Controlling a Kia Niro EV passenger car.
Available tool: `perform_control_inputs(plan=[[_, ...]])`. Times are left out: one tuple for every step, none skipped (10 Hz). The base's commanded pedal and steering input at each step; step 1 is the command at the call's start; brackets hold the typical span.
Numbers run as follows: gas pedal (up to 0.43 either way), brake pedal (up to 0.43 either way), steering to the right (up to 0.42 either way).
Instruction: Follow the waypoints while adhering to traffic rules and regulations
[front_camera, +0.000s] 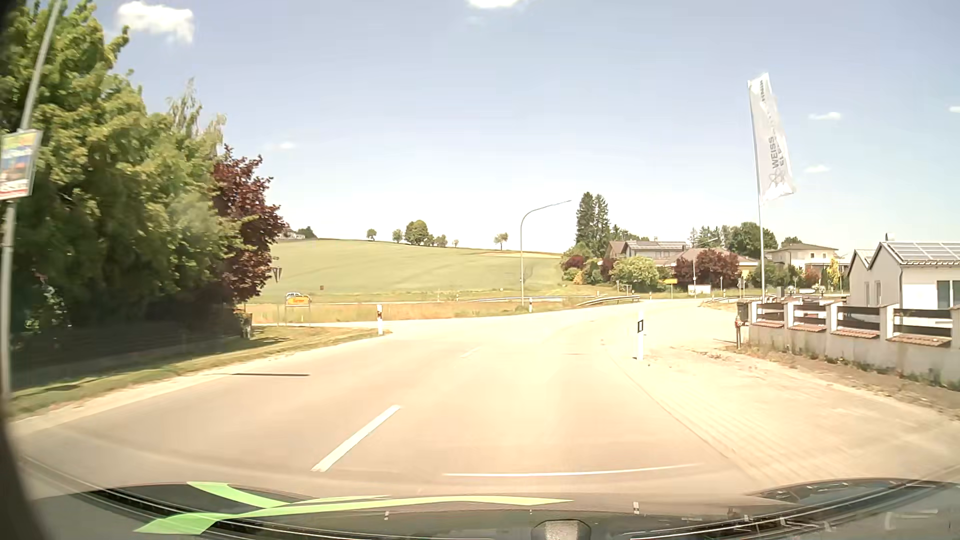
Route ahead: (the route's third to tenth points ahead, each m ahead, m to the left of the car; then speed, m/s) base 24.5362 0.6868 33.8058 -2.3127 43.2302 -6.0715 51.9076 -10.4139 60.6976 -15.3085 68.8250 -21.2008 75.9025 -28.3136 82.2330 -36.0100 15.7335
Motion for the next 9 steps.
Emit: perform_control_inputs(plan=[[0.000,0.055,0.039],[0.000,0.049,0.037],[0.000,0.055,0.036],[0.000,0.055,0.036],[0.000,0.049,0.036],[0.000,0.012,0.035],[0.000,0.000,0.035],[0.000,0.000,0.035],[0.000,0.000,0.035]])
